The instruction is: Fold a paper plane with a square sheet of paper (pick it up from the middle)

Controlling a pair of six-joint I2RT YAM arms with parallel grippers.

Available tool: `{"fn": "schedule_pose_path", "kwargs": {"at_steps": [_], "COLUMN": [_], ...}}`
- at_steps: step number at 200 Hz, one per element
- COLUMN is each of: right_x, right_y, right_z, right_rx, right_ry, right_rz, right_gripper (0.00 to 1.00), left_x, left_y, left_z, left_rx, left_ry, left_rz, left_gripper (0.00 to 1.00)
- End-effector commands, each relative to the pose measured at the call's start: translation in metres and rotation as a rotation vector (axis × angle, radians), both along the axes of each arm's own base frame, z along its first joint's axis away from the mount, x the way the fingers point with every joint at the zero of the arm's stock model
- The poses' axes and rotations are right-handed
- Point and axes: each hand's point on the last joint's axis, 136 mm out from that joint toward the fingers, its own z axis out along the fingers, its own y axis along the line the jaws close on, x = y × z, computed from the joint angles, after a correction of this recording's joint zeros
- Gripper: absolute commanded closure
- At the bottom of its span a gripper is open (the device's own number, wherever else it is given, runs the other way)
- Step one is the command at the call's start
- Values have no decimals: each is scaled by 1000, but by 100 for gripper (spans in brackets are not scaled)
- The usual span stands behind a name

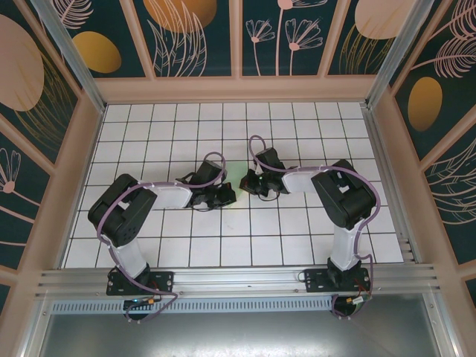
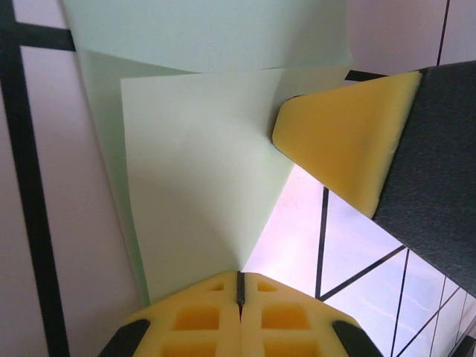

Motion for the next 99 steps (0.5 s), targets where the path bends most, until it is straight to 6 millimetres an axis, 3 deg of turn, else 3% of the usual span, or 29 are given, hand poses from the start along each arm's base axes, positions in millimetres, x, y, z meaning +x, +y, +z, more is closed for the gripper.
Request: {"fn": "schedule_pose_path", "kwargs": {"at_steps": [1, 60, 99], "right_x": [-33, -35, -36], "right_y": [-42, -44, -46], "right_z": [-57, -60, -61], "right_rx": [-209, -220, -230], "right_ry": [160, 171, 175], "right_rz": [-52, -53, -54], "right_gripper": [100, 100, 100], "left_x": [-10, -24, -45], "left_y": [4, 11, 23], "left_z": [-14, -22, -33], "left_rx": [21, 23, 40], "left_ry": [41, 76, 123], "left_rz": [6, 9, 6], "left_gripper": [99, 99, 99]}}
